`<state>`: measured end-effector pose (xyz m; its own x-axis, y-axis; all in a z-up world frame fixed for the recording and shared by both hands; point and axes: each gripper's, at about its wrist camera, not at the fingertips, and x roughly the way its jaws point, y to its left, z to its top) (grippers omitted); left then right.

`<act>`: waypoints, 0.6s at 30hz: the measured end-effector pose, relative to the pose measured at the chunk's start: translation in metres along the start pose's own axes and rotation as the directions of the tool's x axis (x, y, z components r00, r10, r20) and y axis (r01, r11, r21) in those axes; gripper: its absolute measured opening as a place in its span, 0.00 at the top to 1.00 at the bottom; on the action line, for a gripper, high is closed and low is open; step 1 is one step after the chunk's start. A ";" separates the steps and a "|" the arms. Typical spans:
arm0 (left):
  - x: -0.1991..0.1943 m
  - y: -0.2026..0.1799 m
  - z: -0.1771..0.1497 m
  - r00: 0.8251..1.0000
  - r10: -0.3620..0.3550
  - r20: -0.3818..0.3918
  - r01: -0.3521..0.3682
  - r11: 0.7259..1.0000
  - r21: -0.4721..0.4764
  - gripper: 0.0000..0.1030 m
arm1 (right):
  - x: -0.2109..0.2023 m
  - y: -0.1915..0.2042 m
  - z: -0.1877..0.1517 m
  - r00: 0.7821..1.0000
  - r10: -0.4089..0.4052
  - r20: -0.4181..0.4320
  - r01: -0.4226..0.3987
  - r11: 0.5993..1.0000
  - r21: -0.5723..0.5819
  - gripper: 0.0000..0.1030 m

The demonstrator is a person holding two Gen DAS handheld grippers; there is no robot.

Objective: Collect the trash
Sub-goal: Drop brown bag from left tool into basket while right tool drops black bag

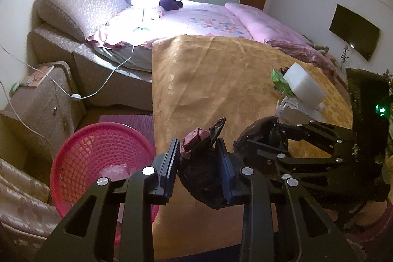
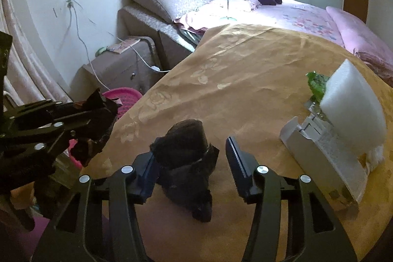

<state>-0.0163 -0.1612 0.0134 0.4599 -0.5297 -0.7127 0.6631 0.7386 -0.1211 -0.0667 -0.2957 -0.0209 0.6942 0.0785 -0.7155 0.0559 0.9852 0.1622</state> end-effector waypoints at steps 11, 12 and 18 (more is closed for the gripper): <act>-0.003 0.011 -0.004 1.000 0.022 -0.002 -0.022 1.000 -0.015 0.72 | -0.001 -0.002 -0.005 1.000 -0.010 0.005 0.010 0.999 0.041 0.73; -0.004 0.011 -0.004 1.000 0.024 0.000 -0.024 1.000 -0.013 0.72 | -0.004 -0.002 -0.004 1.000 -0.007 0.011 0.006 0.999 0.045 0.73; -0.016 0.020 -0.004 0.999 0.044 0.013 -0.043 0.999 -0.021 0.72 | -0.017 0.007 0.005 0.999 0.014 0.046 -0.016 0.999 0.047 0.73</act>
<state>-0.0129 -0.1364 0.0196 0.4959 -0.5024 -0.7083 0.6302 0.7694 -0.1045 -0.0745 -0.2912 -0.0044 0.7269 0.0849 -0.6814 0.0784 0.9756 0.2052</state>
